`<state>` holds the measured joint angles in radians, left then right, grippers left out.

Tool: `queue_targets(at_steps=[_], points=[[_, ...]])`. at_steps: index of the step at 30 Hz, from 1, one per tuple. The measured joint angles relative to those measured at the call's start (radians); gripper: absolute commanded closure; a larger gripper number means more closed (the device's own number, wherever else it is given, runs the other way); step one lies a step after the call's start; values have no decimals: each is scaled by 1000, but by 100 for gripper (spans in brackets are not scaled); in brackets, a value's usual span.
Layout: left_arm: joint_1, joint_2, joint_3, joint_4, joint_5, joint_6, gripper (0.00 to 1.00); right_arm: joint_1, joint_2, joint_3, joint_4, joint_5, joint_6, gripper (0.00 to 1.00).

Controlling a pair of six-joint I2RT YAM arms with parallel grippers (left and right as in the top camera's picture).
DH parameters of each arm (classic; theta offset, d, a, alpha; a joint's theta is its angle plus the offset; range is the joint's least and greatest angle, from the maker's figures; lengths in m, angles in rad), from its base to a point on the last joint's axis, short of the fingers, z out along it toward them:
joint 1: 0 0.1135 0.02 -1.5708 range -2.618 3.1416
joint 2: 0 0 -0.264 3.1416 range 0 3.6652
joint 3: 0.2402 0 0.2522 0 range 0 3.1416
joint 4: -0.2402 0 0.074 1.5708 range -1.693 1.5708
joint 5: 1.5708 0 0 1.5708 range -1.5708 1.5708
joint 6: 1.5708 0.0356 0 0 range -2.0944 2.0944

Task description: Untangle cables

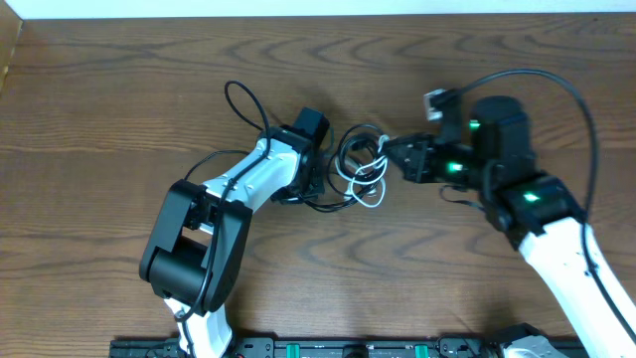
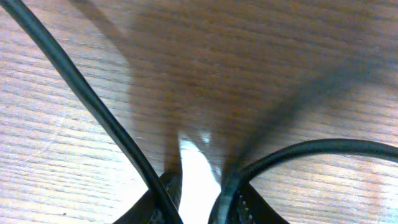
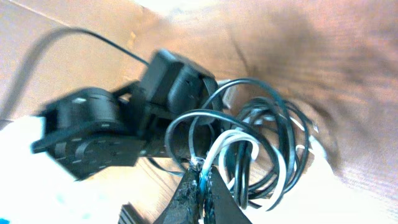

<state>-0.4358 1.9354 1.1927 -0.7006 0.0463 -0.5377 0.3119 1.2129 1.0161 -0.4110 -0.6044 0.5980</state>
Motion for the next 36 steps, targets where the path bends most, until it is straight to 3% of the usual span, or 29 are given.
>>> queue_targets(at_steps=[17, 21, 30, 36], points=[[49, 0, 2, -71, -60, 0, 71, -345, -100, 0, -39, -290, -5, 99], [85, 0, 1, -98, -112, -2, 62, -399, -100, 0, -102, -309, -23, 99], [120, -2, 0, -108, -144, 6, 48, -391, -98, -1, -296, -257, -125, 99], [140, -1, 17, -131, -95, 92, 42, -303, -42, -1, -309, -171, -147, 99]])
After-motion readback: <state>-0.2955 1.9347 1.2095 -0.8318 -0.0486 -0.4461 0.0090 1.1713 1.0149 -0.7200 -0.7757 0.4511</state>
